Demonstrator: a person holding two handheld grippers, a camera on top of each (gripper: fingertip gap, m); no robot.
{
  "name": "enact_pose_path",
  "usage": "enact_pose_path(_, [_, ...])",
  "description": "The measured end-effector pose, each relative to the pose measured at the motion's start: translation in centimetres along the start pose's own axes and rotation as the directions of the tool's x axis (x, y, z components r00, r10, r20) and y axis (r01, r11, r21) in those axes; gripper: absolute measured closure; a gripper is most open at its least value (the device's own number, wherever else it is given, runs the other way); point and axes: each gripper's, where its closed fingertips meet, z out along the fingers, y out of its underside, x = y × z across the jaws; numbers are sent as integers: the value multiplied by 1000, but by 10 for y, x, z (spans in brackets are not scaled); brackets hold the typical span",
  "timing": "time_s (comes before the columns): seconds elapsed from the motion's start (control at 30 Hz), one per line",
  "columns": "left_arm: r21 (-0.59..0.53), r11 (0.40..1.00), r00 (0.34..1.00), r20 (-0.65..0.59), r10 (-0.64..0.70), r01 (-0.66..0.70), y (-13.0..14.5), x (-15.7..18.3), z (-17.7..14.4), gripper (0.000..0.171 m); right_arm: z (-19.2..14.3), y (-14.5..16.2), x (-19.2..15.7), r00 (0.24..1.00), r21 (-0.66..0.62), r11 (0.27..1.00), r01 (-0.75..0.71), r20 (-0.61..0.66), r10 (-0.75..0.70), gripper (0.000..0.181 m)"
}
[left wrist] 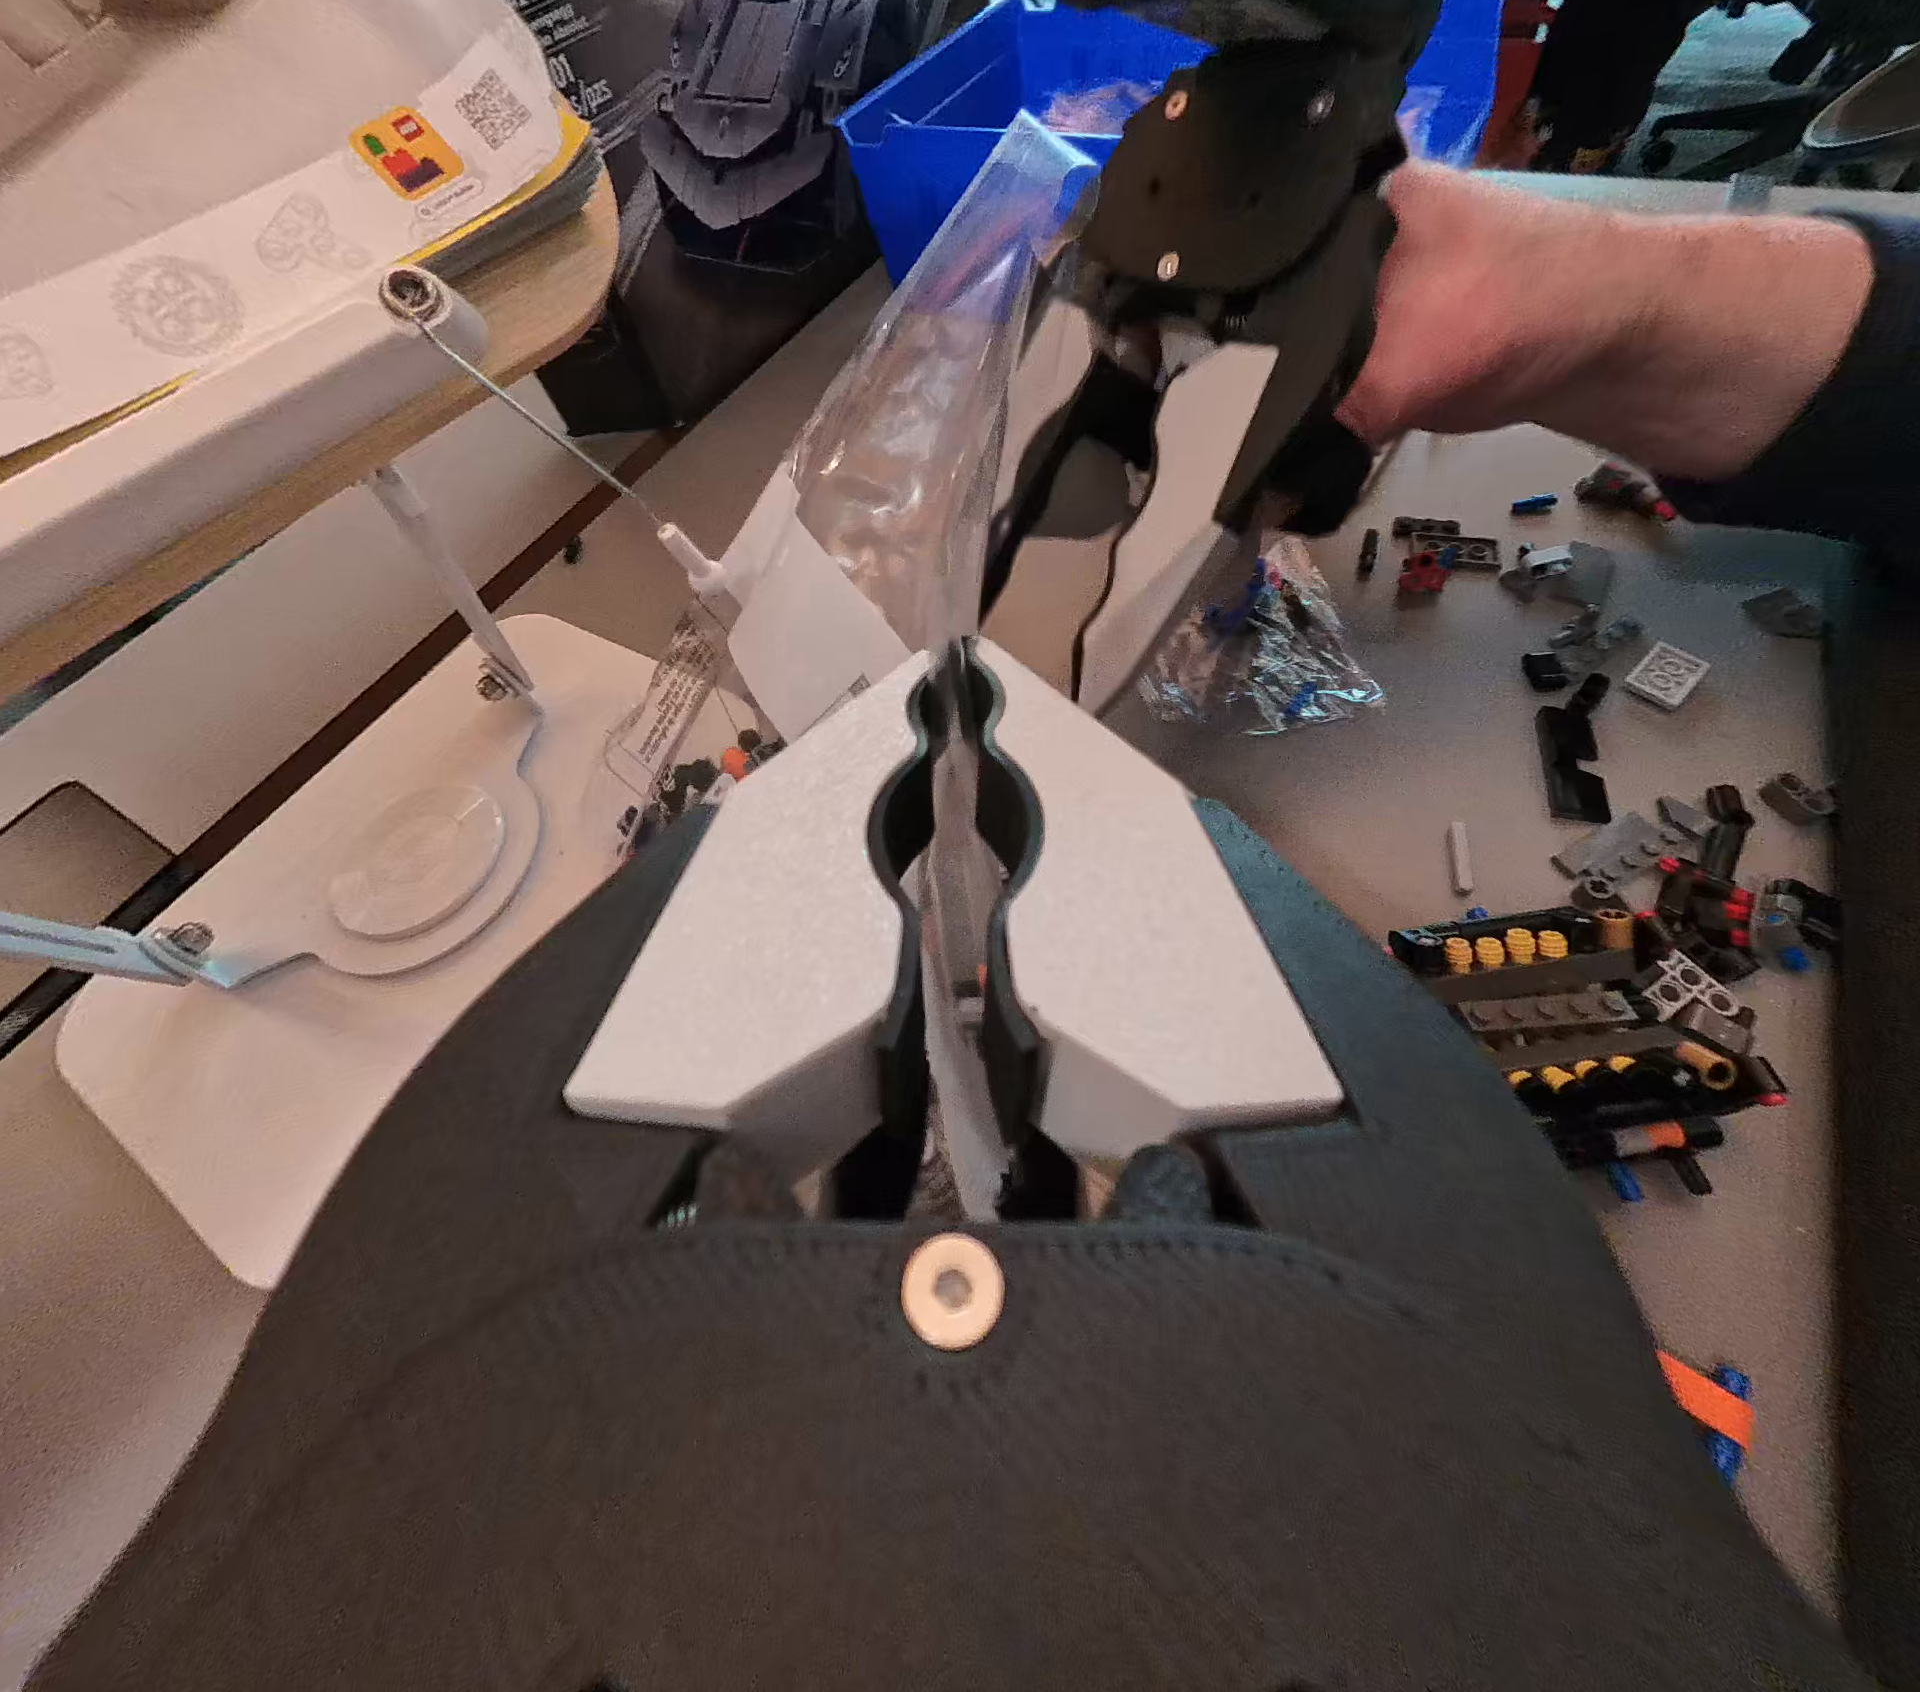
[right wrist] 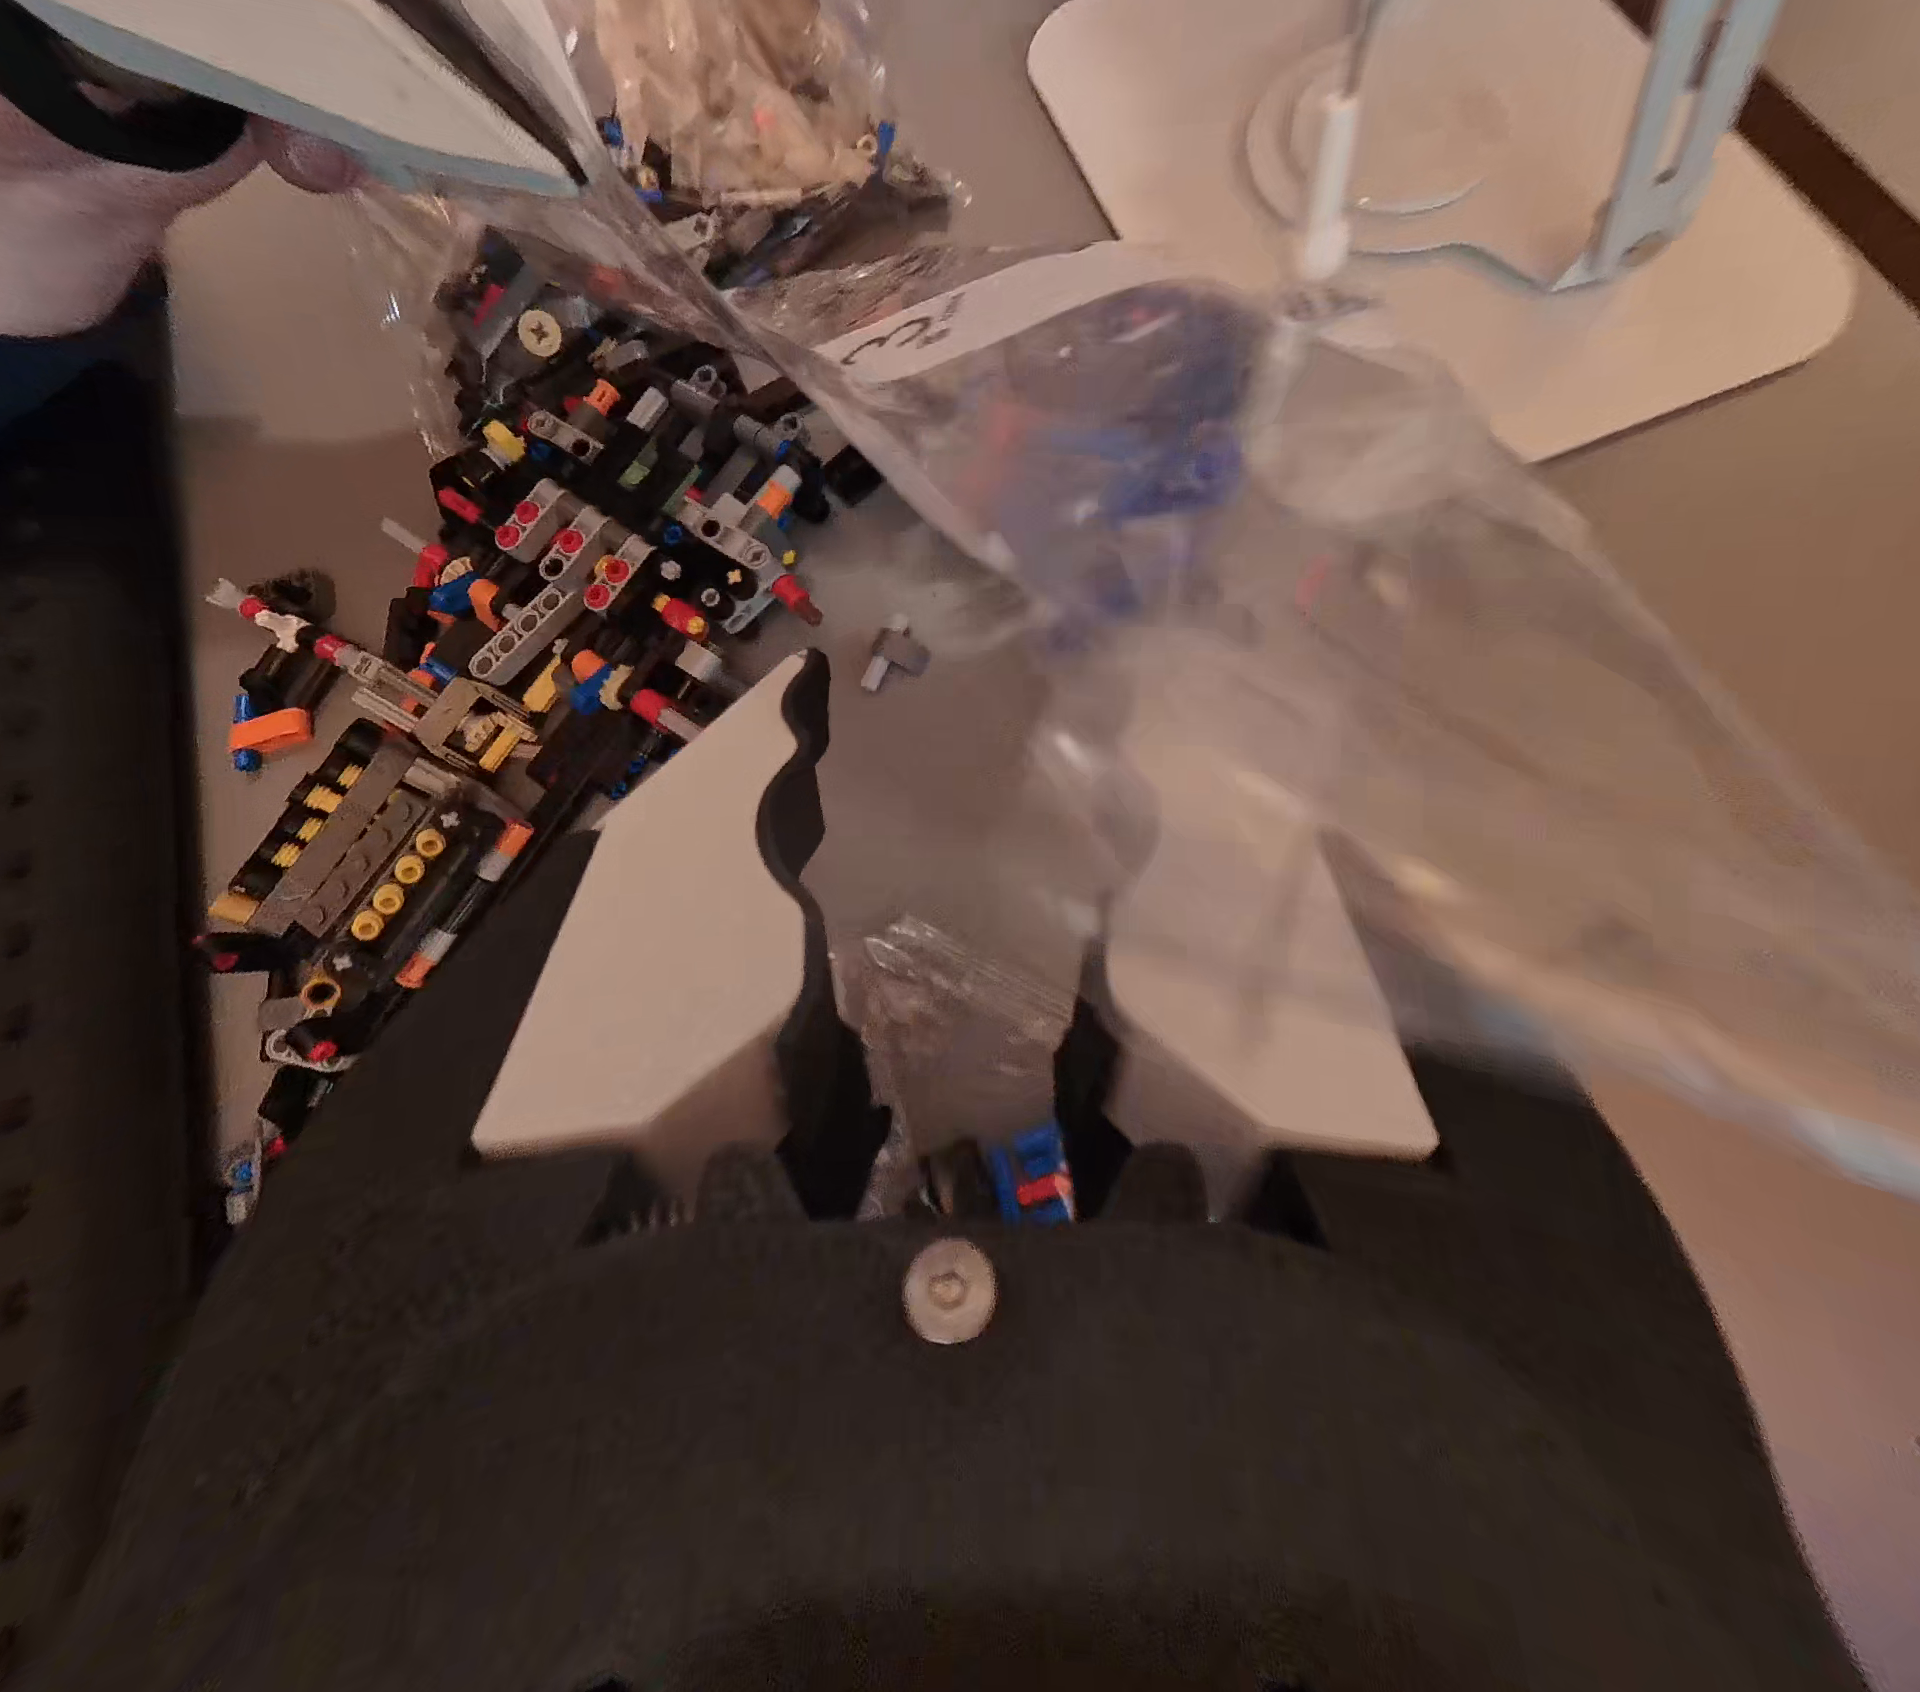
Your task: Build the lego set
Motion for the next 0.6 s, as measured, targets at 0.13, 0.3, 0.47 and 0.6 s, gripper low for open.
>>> enact_pose_path(0.13, [-6,1000,1000,10,-12,12,1,-2,1,171,32,10,-9,1000,-102,995,4,13,-3,137])
enact_pose_path(0.3, [-21,1000,1000,28,-10,11,3,-4,1,171,58,25,-9,1000,-215,976,22,-6,-24,144])
enact_pose_path(0.47, [-37,999,999,29,-14,15,7,-4,4,171,64,32,-15,999,-246,969,30,22,-25,170])
enact_pose_path(0.6, [-49,999,1000,24,-18,20,10,-4,4,171,55,37,-19,998,-270,962,46,50,-34,173])
